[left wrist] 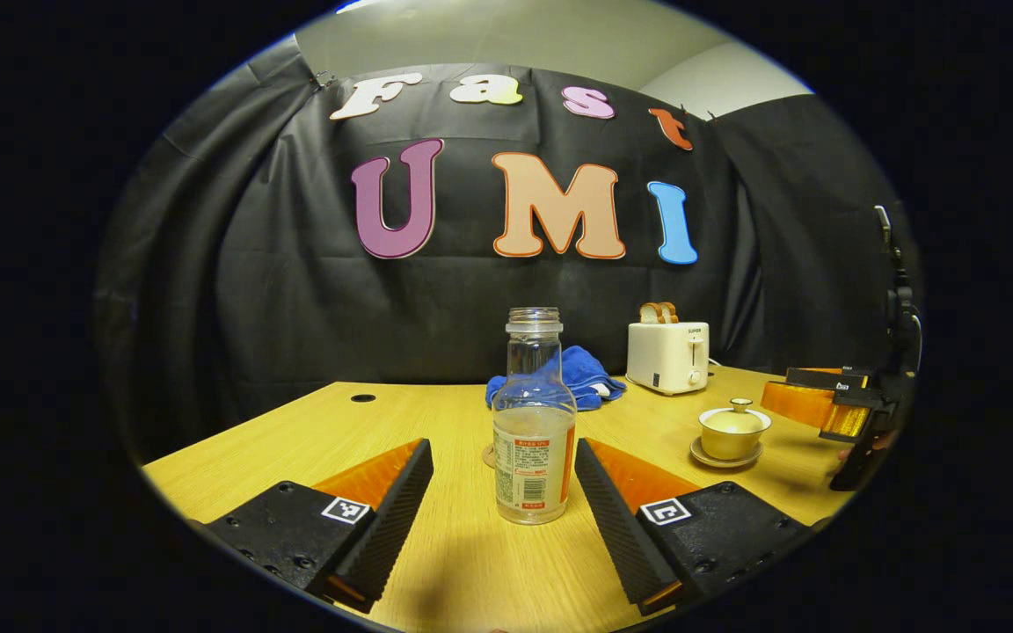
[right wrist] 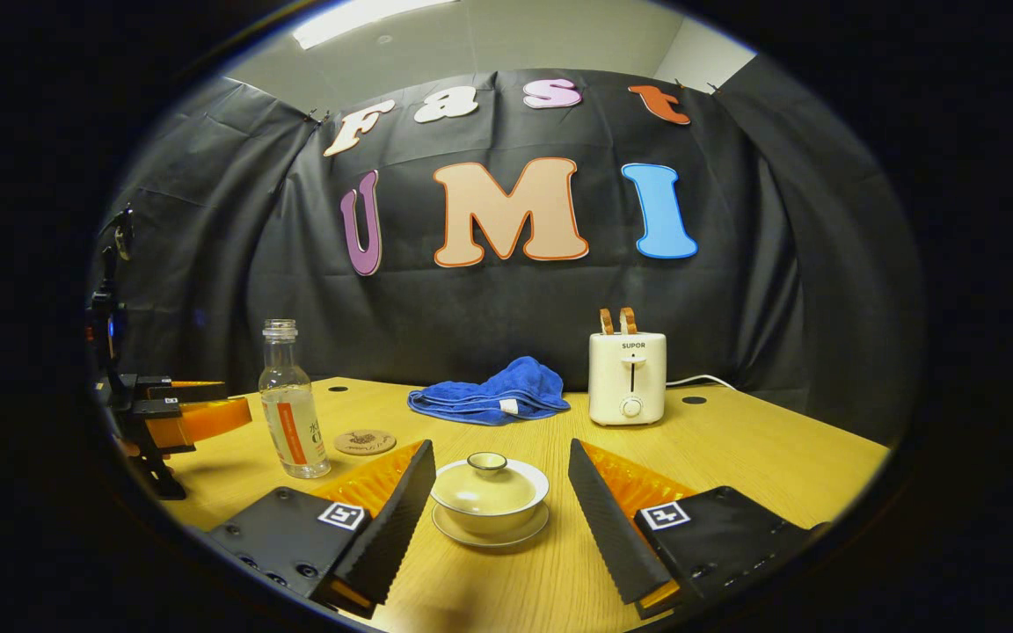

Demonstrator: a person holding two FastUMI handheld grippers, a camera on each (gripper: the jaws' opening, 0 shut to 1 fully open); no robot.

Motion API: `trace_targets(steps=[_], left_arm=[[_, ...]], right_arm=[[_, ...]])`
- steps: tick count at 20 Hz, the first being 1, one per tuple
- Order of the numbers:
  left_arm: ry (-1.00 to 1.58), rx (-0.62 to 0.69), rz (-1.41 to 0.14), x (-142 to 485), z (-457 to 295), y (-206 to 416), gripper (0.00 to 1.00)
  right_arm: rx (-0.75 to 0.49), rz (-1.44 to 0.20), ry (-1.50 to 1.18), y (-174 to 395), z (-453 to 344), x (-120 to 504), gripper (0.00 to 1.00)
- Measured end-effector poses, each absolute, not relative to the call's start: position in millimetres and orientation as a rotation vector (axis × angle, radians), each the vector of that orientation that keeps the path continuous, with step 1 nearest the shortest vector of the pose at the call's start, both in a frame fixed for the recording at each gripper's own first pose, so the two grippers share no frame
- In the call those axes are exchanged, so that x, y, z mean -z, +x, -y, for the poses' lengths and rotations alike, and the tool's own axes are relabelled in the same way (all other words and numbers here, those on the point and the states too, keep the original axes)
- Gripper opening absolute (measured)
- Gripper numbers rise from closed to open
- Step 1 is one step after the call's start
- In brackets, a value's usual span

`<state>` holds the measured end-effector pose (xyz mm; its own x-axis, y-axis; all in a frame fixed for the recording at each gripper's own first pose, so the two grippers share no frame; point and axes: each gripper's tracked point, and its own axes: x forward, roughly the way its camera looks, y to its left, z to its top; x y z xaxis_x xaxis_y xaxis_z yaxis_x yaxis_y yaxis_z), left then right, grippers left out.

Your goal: Open the teacup lid with one hand, grasp the water bottle and pour water into the teacup with the other hand; after pouring, place the water bottle on the coaster and then close the teacup lid.

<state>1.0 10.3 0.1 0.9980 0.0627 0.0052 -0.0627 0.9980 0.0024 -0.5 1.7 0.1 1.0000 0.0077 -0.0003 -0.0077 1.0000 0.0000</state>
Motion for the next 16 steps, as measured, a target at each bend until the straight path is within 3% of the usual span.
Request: trace_targets(steps=[16], left_arm=[[0.002, -0.062, 0.005, 0.2, -10.4, 1.0, 0.95]], right_arm=[[-0.039, -0.006, 0.003, 6.0, -6.7, 1.3, 0.94]])
